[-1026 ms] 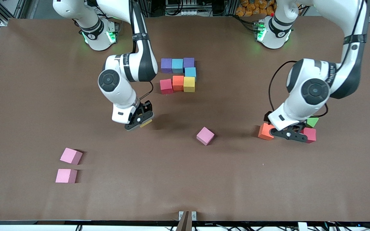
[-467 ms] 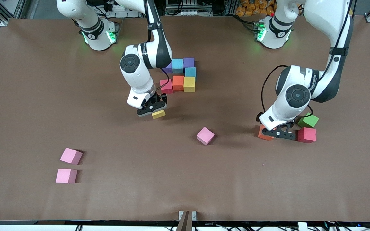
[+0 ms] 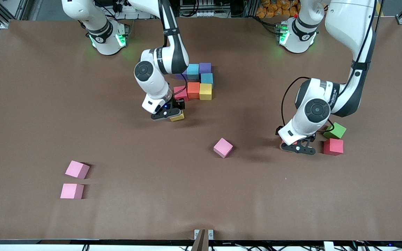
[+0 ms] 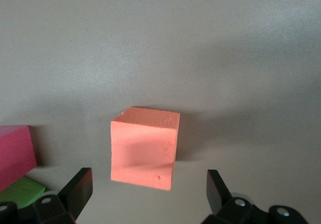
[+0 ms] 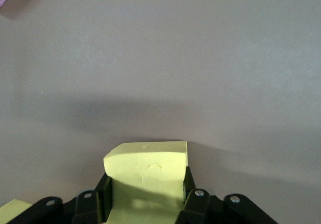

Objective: Form number 2 with 11 blocks
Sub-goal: 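Place the yellow cube at the row while the left gripper grasps orange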

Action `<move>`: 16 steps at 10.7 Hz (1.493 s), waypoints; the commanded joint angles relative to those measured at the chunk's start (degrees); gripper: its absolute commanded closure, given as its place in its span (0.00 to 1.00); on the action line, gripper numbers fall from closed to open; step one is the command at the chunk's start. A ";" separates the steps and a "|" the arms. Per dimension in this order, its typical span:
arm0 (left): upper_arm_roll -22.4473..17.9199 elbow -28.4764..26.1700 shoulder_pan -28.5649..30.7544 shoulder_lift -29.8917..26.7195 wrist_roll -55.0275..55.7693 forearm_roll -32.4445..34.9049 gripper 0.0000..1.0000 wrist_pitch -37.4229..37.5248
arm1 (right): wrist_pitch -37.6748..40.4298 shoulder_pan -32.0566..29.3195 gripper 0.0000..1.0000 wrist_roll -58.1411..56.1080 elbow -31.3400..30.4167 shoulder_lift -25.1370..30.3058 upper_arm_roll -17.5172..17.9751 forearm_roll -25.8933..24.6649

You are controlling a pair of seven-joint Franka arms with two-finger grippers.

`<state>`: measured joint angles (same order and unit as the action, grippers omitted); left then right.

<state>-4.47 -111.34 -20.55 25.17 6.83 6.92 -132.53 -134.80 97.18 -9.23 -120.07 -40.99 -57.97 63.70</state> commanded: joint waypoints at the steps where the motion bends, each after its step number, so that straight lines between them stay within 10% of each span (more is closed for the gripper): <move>1: -0.45 -0.72 -0.10 0.67 0.99 0.55 0.00 -2.03 | -1.43 2.40 0.77 2.63 -2.44 0.91 -0.39 2.04; 12: -1.86 -4.06 0.51 2.17 -3.23 -0.33 0.00 -10.20 | -5.03 7.49 0.79 8.79 -6.05 0.82 0.58 2.13; 14: -1.77 -4.59 0.51 2.61 -3.14 -0.41 0.18 -11.43 | -5.12 8.64 0.79 9.93 -6.58 0.91 0.58 2.13; 16: -1.77 -4.50 0.51 2.87 -2.88 -2.07 0.59 -11.52 | -5.12 9.25 0.79 10.02 -7.02 0.91 0.58 2.13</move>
<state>-6.18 -115.38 -20.10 28.12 4.44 6.73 -142.87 -140.62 104.09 -0.02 -123.97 -40.92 -57.90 63.93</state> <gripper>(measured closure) 0.185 0.445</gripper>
